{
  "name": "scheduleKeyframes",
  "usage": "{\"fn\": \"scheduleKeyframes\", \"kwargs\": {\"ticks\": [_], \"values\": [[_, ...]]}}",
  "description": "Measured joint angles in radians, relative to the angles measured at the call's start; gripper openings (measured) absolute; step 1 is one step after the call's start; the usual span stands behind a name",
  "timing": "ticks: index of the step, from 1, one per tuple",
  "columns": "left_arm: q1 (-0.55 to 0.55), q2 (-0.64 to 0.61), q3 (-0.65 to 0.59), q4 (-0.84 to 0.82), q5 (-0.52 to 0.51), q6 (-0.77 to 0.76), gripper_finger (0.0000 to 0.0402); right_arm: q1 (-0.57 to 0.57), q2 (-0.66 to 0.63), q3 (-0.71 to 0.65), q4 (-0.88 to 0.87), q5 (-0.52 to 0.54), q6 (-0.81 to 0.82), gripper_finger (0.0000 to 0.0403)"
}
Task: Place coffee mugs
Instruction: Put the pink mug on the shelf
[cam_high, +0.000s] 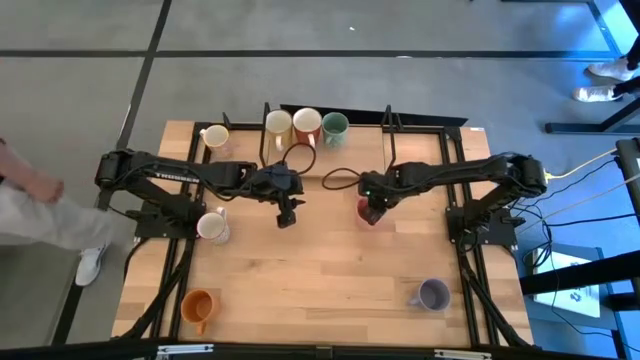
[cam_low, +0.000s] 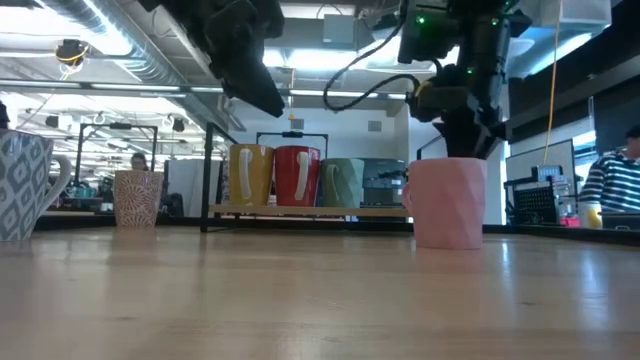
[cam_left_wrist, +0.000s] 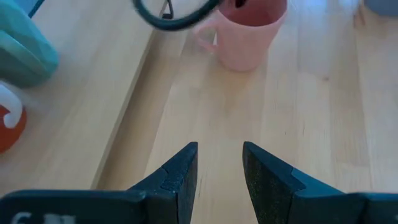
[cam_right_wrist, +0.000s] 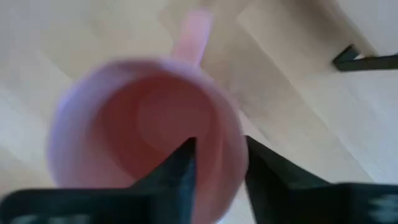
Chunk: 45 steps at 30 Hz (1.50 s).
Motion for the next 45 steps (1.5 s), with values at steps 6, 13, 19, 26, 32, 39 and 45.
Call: {"fn": "scheduleKeyframes", "kwargs": {"ticks": [6,13,19,26,32,39,45], "values": [[0.000,0.000,0.000,0.004,0.000,0.028,0.0121,0.000,-0.001,0.002,0.013,-0.018,-0.210,0.0017],[0.001,0.000,0.000,0.003,0.003,0.052,0.0121,0.013,0.002,0.019,0.115,-0.136,-0.830,0.0009],[0.001,0.000,0.000,0.002,0.007,0.053,0.0121,0.013,0.040,0.060,0.209,-0.175,-1.338,0.0005],[0.001,0.000,0.000,0.002,0.007,0.122,0.0121,0.013,0.166,0.171,0.181,-0.222,-1.523,0.0004],[0.001,0.000,0.000,0.002,0.007,0.128,0.0121,0.014,0.214,0.250,0.181,-0.159,-1.411,0.0043],[0.001,0.000,0.000,0.003,0.007,0.127,0.0121,0.014,0.211,0.317,0.172,-0.114,-1.351,0.0122],[0.006,0.000,0.000,0.002,0.003,0.123,0.0121,0.014,0.208,0.518,-0.107,-0.124,-1.005,0.0162]]}}
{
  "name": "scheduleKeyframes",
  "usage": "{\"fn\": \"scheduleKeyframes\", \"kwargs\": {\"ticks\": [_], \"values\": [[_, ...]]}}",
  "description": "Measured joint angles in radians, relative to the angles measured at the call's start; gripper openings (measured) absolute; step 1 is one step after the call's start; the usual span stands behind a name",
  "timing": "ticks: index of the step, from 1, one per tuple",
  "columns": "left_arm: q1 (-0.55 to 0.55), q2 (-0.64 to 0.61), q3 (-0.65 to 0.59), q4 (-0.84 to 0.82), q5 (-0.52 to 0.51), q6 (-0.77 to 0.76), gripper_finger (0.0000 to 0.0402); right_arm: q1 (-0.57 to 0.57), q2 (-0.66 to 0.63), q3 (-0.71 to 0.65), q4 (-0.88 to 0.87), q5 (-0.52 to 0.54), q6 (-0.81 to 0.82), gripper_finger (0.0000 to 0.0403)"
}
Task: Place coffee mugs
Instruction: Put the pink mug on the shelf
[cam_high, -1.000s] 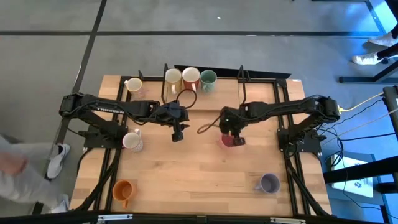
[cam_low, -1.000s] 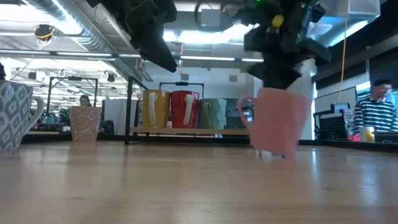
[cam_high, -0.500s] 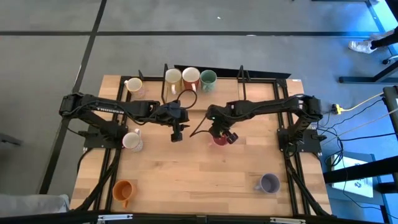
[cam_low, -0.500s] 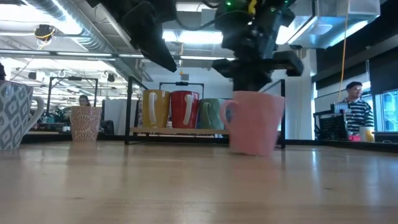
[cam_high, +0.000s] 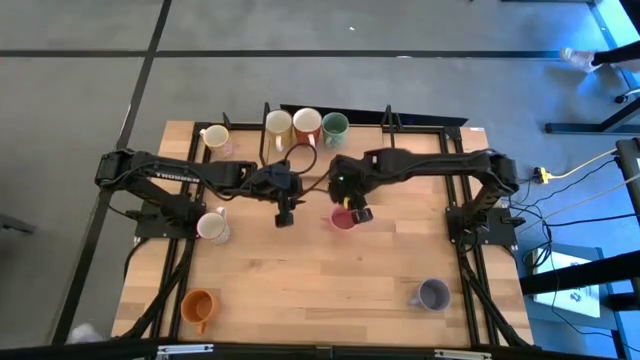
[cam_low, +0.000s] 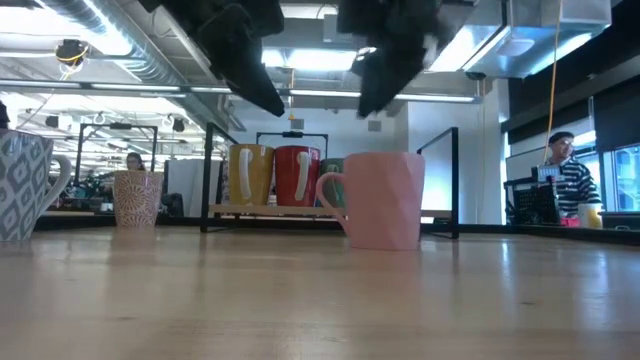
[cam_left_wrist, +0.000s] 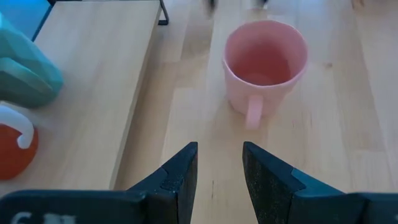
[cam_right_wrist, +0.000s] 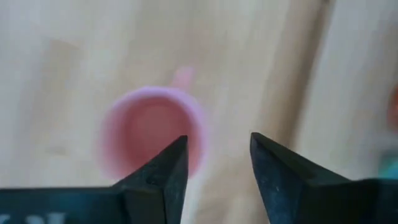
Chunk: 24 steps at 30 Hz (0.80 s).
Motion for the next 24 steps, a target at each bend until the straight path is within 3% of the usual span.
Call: {"fn": "scheduleKeyframes", "kwargs": {"ticks": [4,8,17,24], "values": [[0.000,0.004,0.000,0.000,0.004,-0.015,0.0121,0.016,-0.014,0.056,-0.166,-0.077,0.244,0.0164],[0.000,0.058,0.000,-0.009,0.018,-0.021,0.0121,0.081,-0.046,-0.007,-0.188,-0.083,0.376,0.0158],[0.000,0.259,0.002,0.132,0.054,-0.025,0.0121,0.219,-0.095,-0.286,0.058,-0.015,0.699,0.0140],[0.004,0.364,0.003,0.296,-0.004,-0.019,0.0121,0.266,-0.100,-0.423,0.269,0.034,0.915,0.0130]]}}
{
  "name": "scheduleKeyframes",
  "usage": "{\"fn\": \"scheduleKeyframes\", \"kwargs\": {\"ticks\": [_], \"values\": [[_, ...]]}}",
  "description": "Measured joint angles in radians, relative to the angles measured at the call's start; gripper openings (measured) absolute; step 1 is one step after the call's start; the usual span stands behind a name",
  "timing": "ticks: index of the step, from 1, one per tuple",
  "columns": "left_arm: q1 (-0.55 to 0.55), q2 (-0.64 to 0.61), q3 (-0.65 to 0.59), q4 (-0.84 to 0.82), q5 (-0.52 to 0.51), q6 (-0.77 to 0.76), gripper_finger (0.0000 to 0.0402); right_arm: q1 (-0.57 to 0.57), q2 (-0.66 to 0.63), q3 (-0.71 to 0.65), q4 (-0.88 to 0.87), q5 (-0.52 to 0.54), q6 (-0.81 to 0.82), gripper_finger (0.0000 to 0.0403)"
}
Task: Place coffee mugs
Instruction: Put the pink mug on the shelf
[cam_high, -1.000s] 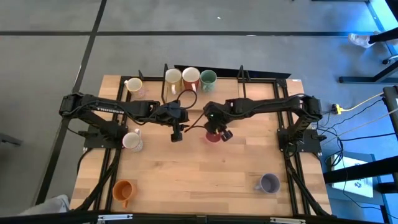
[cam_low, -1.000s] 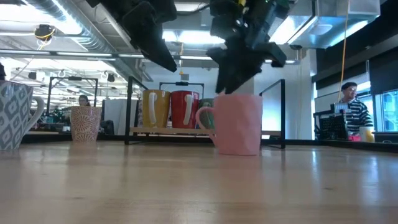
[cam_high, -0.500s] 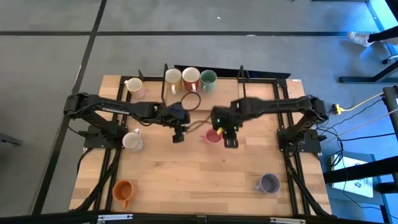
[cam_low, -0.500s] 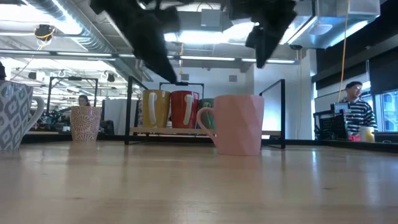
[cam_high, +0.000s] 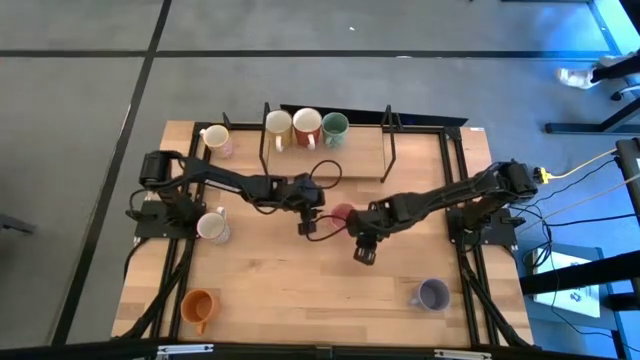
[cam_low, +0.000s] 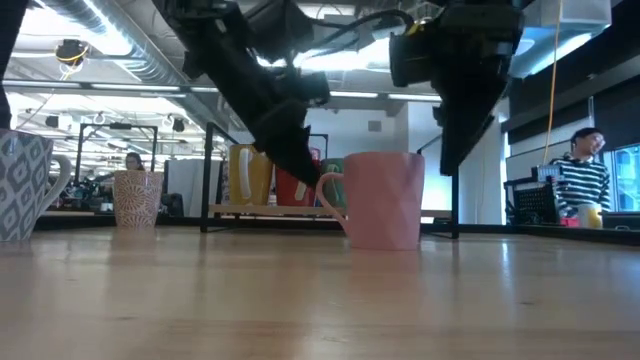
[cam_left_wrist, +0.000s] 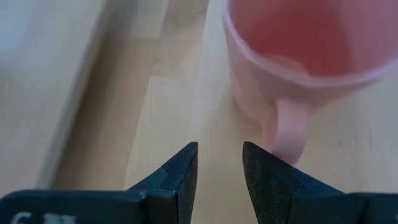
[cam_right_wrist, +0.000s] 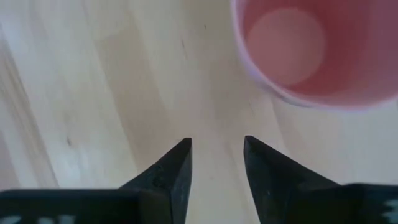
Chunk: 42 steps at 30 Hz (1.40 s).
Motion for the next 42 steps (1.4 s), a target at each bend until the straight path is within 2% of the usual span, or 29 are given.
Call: {"fn": "scheduleKeyframes", "kwargs": {"ticks": [2,9,14,23,28,37,39,42], "values": [[0.001,0.025,-0.003,0.028,0.034,0.000,0.0121,0.003,0.000,-0.023,0.060,0.023,0.042,0.0128],[-0.025,0.029,-0.003,0.037,0.123,-0.014,0.0121,0.001,0.000,-0.043,0.046,0.174,0.066,0.0126],[-0.057,0.032,-0.003,0.102,0.202,-0.082,0.0121,-0.018,0.000,-0.043,0.037,0.282,0.062,0.0126],[-0.113,0.061,-0.001,0.183,0.212,-0.102,0.0121,-0.088,0.000,-0.042,0.050,0.391,-0.047,0.0126],[-0.115,-0.008,0.000,0.108,0.166,-0.147,0.0121,-0.119,-0.055,0.000,-0.022,0.359,-0.167,0.0126],[-0.112,-0.315,0.009,-0.213,0.042,-0.215,0.0121,-0.132,-0.131,0.063,0.026,0.315,-0.223,0.0127],[-0.112,-0.380,0.009,-0.308,0.017,-0.218,0.0121,-0.162,-0.121,0.078,0.041,0.256,-0.223,0.0133],[-0.112,-0.476,0.008,-0.430,-0.039,-0.218,0.0121,-0.227,-0.078,0.110,0.037,0.106,-0.222,0.0159]]}}
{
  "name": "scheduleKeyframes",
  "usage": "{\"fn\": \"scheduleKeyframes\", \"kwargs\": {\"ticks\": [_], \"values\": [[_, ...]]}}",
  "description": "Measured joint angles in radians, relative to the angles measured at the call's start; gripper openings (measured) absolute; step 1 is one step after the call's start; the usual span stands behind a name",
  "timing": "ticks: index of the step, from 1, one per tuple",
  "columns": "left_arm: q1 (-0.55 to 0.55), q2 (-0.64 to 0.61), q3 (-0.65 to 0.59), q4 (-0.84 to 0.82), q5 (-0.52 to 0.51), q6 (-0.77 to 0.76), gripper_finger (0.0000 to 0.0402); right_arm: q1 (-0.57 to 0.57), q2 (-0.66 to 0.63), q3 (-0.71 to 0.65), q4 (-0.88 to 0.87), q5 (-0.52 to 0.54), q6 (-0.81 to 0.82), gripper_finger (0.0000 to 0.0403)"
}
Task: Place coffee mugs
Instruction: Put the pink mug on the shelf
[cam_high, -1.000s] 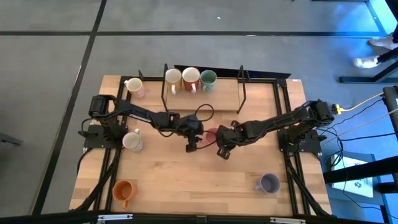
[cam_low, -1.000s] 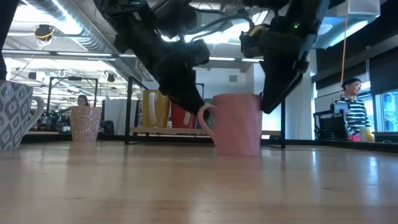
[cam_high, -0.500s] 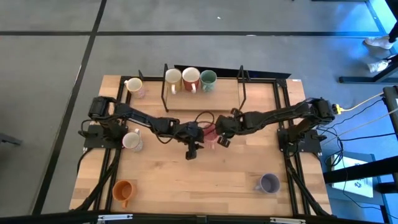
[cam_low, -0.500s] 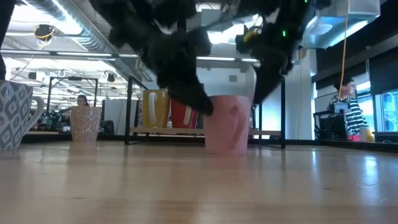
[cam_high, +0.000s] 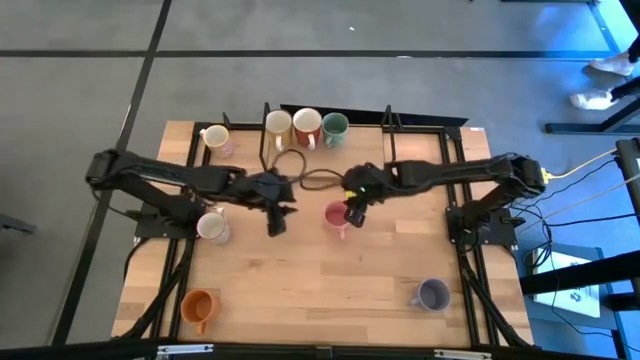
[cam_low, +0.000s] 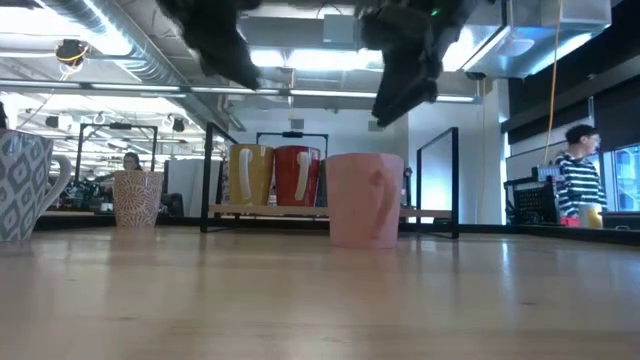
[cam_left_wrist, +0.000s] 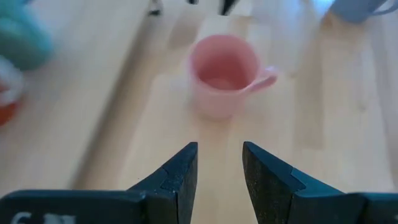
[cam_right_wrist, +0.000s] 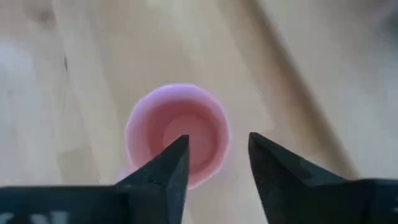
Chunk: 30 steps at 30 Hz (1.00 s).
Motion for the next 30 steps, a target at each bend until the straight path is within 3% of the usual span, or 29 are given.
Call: {"fn": "scheduleKeyframes", "kwargs": {"ticks": [3,8,14,20,30], "values": [[0.000,-0.074,0.000,-0.094,-0.050,0.005,0.0121,-0.056,0.057,0.049,-0.004,-0.080,-0.008,0.0200],[0.000,-0.154,0.000,-0.168,-0.126,0.058,0.0121,-0.096,0.175,0.145,-0.093,-0.100,-0.048,0.0259],[0.000,-0.186,-0.001,-0.192,-0.148,0.113,0.0121,-0.098,0.262,0.177,-0.187,-0.116,-0.049,0.0266],[0.000,-0.184,-0.001,-0.187,-0.145,0.133,0.0121,-0.099,0.286,0.176,-0.185,-0.108,-0.048,0.0211],[0.000,-0.183,-0.001,-0.192,-0.144,0.132,0.0121,-0.098,0.315,0.176,-0.134,-0.100,-0.084,0.0036]]}}
